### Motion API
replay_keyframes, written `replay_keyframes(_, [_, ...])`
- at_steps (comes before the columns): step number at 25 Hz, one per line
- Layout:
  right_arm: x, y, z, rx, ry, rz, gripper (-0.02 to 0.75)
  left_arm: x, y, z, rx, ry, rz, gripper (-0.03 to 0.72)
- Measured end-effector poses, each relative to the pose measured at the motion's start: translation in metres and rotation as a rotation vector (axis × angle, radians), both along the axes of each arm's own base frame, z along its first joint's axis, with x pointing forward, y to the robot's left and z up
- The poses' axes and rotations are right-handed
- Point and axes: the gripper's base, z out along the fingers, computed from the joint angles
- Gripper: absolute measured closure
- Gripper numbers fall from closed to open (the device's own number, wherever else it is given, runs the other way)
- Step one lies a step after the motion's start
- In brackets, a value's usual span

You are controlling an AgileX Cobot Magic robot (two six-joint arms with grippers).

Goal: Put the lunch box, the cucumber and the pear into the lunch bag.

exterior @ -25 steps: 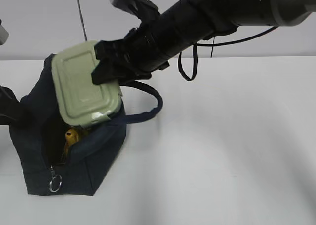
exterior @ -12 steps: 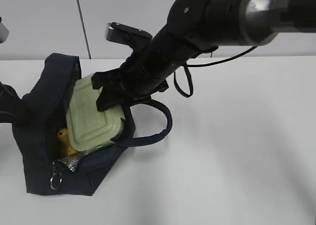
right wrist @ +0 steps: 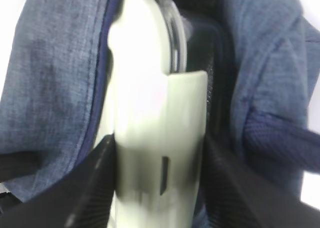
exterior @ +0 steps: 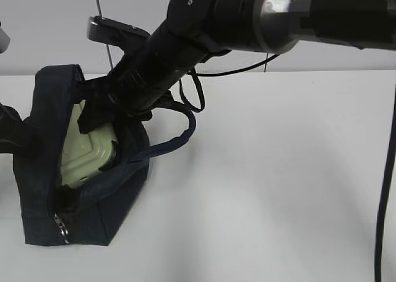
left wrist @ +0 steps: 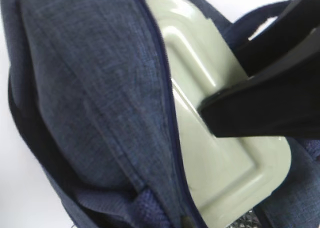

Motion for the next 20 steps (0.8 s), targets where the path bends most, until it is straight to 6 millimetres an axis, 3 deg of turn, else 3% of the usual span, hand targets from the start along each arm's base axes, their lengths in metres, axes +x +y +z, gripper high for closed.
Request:
replay_keyframes(5, [-0.002, 0.001, 0.004, -0.002, -0.014, 0.047, 0.231, 0.0, 0.0, 0.0, -0.002, 0.002, 0.0, 0.687])
replay_keyframes(7, [-0.003, 0.0, 0.006, -0.021, -0.018, 0.073, 0.204, 0.0, 0.0, 0.0, -0.002, 0.002, 0.0, 0.687])
replay_keyframes(16, [-0.002, -0.018, 0.05, -0.193, -0.142, 0.062, 0.205, 0.0, 0.0, 0.0, -0.004, 0.004, 0.0, 0.687])
replay_keyframes(20, [-0.001, -0.021, 0.045, -0.249, -0.136, 0.057, 0.245, 0.0, 0.0, 0.0, -0.004, 0.004, 0.0, 0.687])
